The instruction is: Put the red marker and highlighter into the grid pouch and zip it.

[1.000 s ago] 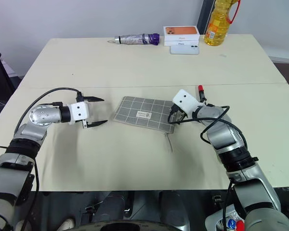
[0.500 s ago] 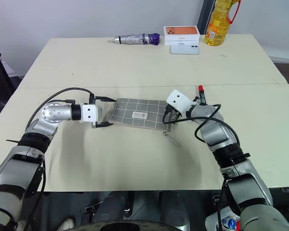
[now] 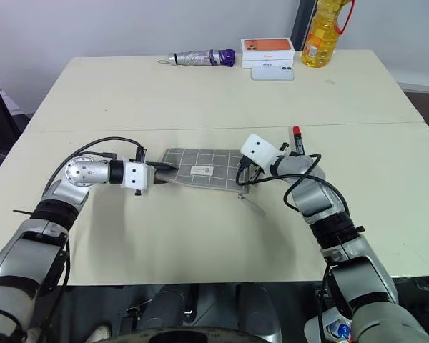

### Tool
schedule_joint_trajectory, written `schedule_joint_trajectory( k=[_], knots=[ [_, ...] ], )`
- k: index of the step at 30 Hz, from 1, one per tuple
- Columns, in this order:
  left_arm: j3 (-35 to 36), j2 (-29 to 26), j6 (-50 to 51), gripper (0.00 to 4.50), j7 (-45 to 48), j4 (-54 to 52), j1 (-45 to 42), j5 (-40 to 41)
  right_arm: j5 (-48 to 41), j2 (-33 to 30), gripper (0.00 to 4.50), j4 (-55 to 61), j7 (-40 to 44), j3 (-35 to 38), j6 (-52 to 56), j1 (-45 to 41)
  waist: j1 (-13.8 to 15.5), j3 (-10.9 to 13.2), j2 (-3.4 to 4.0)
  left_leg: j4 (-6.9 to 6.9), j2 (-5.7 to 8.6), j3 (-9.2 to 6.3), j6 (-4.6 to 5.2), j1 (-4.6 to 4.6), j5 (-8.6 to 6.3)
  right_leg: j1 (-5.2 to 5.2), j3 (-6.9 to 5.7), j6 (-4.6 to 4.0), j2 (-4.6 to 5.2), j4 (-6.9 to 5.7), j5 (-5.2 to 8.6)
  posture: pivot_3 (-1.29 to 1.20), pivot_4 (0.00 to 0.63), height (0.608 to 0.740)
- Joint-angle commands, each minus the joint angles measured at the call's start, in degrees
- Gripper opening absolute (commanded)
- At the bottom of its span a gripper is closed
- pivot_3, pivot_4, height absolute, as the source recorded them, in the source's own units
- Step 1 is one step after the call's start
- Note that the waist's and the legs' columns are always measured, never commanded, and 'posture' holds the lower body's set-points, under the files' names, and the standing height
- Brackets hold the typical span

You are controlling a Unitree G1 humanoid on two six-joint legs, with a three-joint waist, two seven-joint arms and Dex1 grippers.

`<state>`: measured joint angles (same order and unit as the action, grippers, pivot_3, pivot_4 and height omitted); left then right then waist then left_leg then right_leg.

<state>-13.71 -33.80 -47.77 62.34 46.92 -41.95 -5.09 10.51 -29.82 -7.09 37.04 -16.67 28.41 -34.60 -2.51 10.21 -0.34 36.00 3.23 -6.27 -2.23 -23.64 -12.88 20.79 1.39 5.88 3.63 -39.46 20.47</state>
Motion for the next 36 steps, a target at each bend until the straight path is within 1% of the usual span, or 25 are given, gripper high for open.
schedule_joint_trajectory(
  k=[1, 3, 5, 8, 9, 10, 11, 13, 15, 18, 24, 29, 36],
  knots=[
    [2.3, -0.4, 2.2, 0.01, 0.3, -3.4, 1.8, 4.3, -0.1, 0.3, 0.0, 1.7, -0.1, 1.0, -0.6, -0.7, -0.1, 0.0, 0.0, 0.0, 0.0, 0.0, 0.0, 0.0, 0.0, 0.0, 0.0, 0.0, 0.0, 0.0, 0.0, 0.0, 0.15, 0.74],
    [3.7, -0.2, 6.9, 0.01, 0.0, -5.9, 3.1, 6.7, -0.7, 0.0, 0.0, 2.5, -0.6, 2.6, 0.0, -0.8, -0.1, 0.0, 0.0, -0.01, -0.01, 0.0, 0.0, -0.03, 0.0, 0.06, 0.01, 0.0, 0.0, -0.01, 0.0, 0.0, 0.15, 0.74],
    [6.0, 0.4, 15.6, 0.01, -1.1, -10.4, 4.8, 10.6, -1.7, -0.5, 0.0, 3.7, -1.1, 4.9, 0.7, -0.8, -0.1, 0.0, 0.0, 0.02, -0.02, -0.01, -0.01, -0.1, 0.0, 0.12, 0.02, 0.0, 0.0, -0.04, 0.0, 0.0, 0.15, 0.74],
    [9.3, 1.2, 31.5, 0.01, -4.8, -21.3, 8.8, 16.4, -5.1, -1.9, 0.0, 6.6, -0.1, 10.1, 3.1, -0.1, -0.1, 0.0, 0.0, 0.17, -0.01, -0.02, -0.03, -0.57, 0.03, 0.57, 0.02, 0.0, 0.02, -0.19, 0.0, 0.0, 0.15, 0.74],
    [10.3, 1.7, 36.1, 0.0, -6.3, -25.2, 10.4, 18.1, -6.5, -2.0, 0.41, 7.7, -0.2, 12.2, 4.3, 0.2, 0.0, 0.0, 0.0, 0.2, -0.01, -0.03, -0.05, -0.66, 0.04, 0.66, 0.02, 0.0, 0.02, -0.25, 0.0, 0.0, 0.15, 0.74],
    [11.0, 2.0, 39.4, 0.0, -7.6, -28.5, 11.7, 19.2, -7.7, -2.0, 0.56, 8.7, -0.1, 13.7, 5.6, 0.5, 0.0, 0.0, 0.0, 0.22, -0.01, -0.05, -0.05, -0.7, 0.04, 0.67, 0.02, 0.0, 0.03, -0.26, 0.0, 0.0, 0.15, 0.74],
    [11.7, 2.4, 42.6, 0.0, -9.1, -31.6, 12.9, 20.1, -8.7, -2.2, 0.91, 9.7, 0.1, 14.8, 6.6, 0.9, 0.0, 0.0, 0.0, 0.21, -0.01, -0.05, -0.05, -0.7, 0.04, 0.68, 0.02, 0.0, 0.05, -0.26, 0.0, 0.0, 0.15, 0.74],
    [12.6, 3.4, 48.9, 0.0, -12.4, -37.7, 15.3, 21.7, -10.1, -2.7, 1.85, 11.5, 0.3, 16.5, 8.1, 1.7, 0.0, 0.0, 0.0, 0.21, -0.01, -0.06, -0.05, -0.7, 0.04, 0.67, 0.02, 0.0, 0.06, -0.26, 0.0, 0.0, 0.15, 0.74],
    [13.0, 4.7, 53.9, 0.0, -15.5, -43.1, 17.3, 22.5, -11.8, -2.5, 2.94, 12.4, -0.4, 18.5, 9.6, 1.9, 0.0, 0.0, 0.0, 0.22, -0.01, -0.06, -0.05, -0.7, 0.04, 0.66, 0.03, 0.0, 0.06, -0.26, 0.0, 0.0, 0.15, 0.74],
    [12.7, 6.1, 59.0, 0.0, -18.8, -48.0, 18.9, 22.3, -14.4, -1.8, 4.47, 13.9, -0.7, 20.1, 10.2, 2.2, 0.0, 0.0, 0.0, 0.23, -0.01, -0.06, -0.09, -0.69, 0.06, 0.65, 0.03, -0.01, 0.05, -0.27, 0.0, 0.0, 0.15, 0.74],
    [11.5, 9.8, 66.5, 0.0, -23.2, -54.1, 20.2, 23.0, -18.7, 0.8, 4.47, 19.3, -0.8, 18.9, 12.2, 4.0, 0.0, 0.0, 0.0, 0.23, -0.02, -0.05, -0.09, -0.69, 0.06, 0.65, 0.02, -0.01, 0.05, -0.29, 0.0, 0.0, 0.15, 0.74],
    [10.3, 10.5, 68.8, 0.0, -23.9, -55.4, 20.1, 22.0, -21.5, 3.9, 4.47, 21.4, -2.5, 18.5, 14.1, 4.1, 0.1, 0.0, 0.0, 0.23, -0.02, -0.04, -0.1, -0.68, 0.07, 0.64, 0.02, -0.01, 0.03, -0.29, 0.0, 0.0, 0.15, 0.74],
    [9.9, 10.2, 69.4, 0.0, -23.5, -55.5, 19.7, 21.9, -21.1, 6.1, 4.47, 18.9, -7.1, 18.0, 14.2, 2.4, 0.1, 0.0, 0.0, 0.22, -0.02, -0.04, -0.11, -0.67, 0.08, 0.65, 0.02, -0.01, 0.04, -0.28, 0.0, 0.0, 0.15, 0.74]
  ],
)
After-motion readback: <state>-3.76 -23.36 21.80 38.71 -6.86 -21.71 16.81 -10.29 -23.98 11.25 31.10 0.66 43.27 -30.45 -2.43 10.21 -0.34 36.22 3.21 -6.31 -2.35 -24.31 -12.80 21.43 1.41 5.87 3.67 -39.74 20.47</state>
